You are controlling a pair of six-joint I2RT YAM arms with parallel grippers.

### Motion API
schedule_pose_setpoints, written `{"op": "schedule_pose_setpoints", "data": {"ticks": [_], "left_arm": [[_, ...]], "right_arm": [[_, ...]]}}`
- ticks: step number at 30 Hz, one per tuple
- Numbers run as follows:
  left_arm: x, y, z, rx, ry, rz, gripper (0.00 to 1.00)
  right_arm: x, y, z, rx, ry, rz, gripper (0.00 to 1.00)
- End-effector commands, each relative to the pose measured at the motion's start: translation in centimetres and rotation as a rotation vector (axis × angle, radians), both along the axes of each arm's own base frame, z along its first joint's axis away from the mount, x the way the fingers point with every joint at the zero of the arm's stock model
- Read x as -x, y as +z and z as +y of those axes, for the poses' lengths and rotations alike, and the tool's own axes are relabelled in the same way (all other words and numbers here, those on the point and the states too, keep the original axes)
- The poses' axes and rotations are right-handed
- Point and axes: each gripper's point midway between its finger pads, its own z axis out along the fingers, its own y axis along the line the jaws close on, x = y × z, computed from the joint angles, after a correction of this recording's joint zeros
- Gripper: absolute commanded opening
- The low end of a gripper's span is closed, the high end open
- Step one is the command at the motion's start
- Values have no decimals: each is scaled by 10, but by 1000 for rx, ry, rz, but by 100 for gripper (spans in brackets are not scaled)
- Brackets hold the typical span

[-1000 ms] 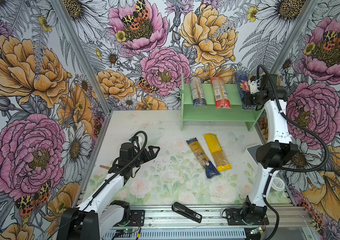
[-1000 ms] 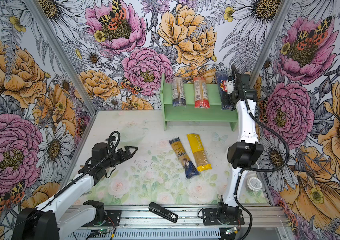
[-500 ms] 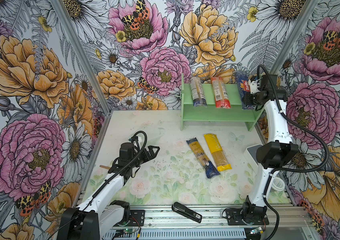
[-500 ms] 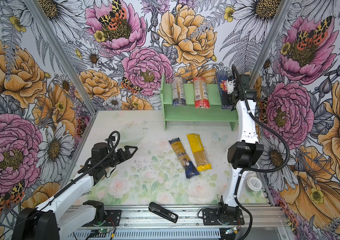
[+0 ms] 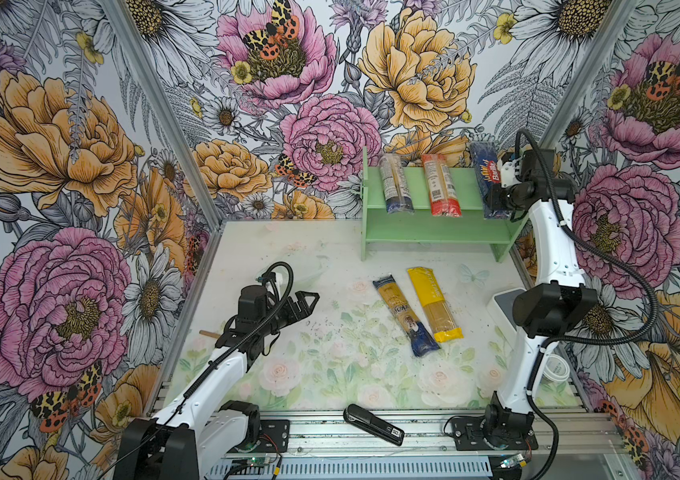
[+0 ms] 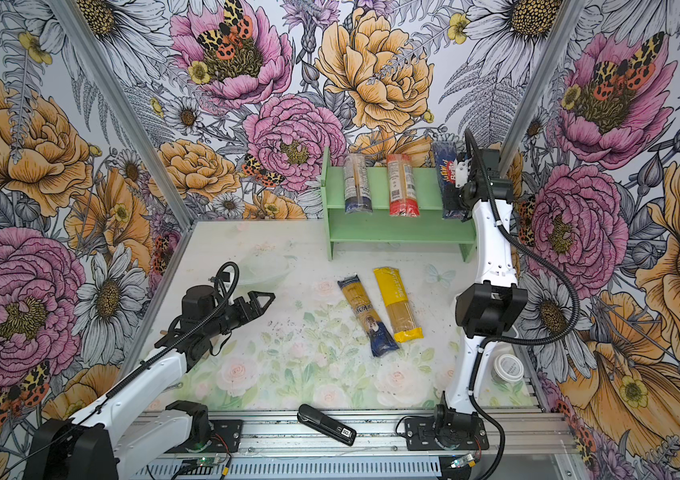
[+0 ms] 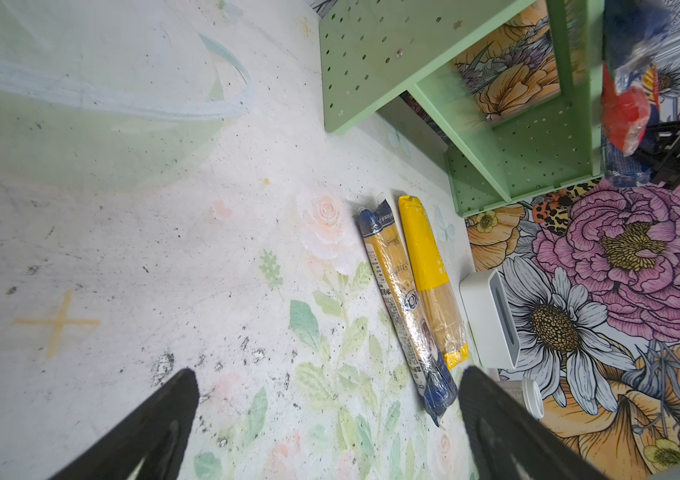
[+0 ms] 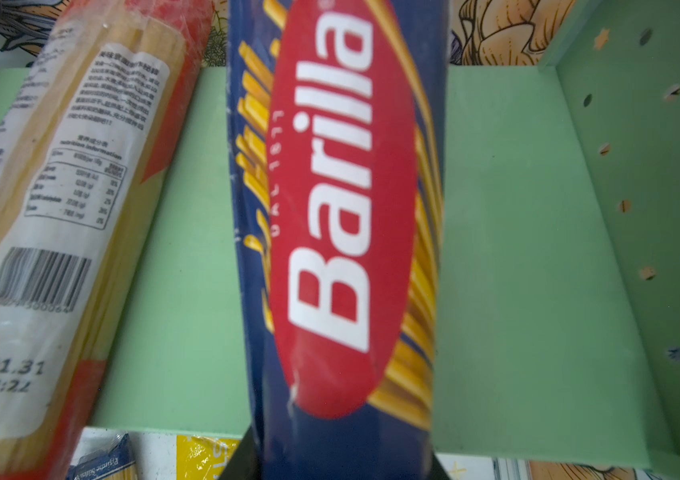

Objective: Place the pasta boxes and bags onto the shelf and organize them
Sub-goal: 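Lower the Barilla box onto the shelf beside the red-topped bag, then open the right gripper and pull it back from the Barilla box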

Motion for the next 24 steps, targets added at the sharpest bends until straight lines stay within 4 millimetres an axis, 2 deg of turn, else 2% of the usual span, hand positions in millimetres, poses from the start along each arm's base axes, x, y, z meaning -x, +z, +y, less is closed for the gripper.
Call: {"op": "schedule_pose_setpoints", "data": {"ticks": [1, 24], "left_arm": [[0, 0, 4, -2, 14, -7, 99], [3, -1, 8, -1, 23, -6, 99]], "right_arm": [[-14, 19, -6, 19, -13, -99, 39], [-15, 5, -6, 15, -15, -65, 47]]}}
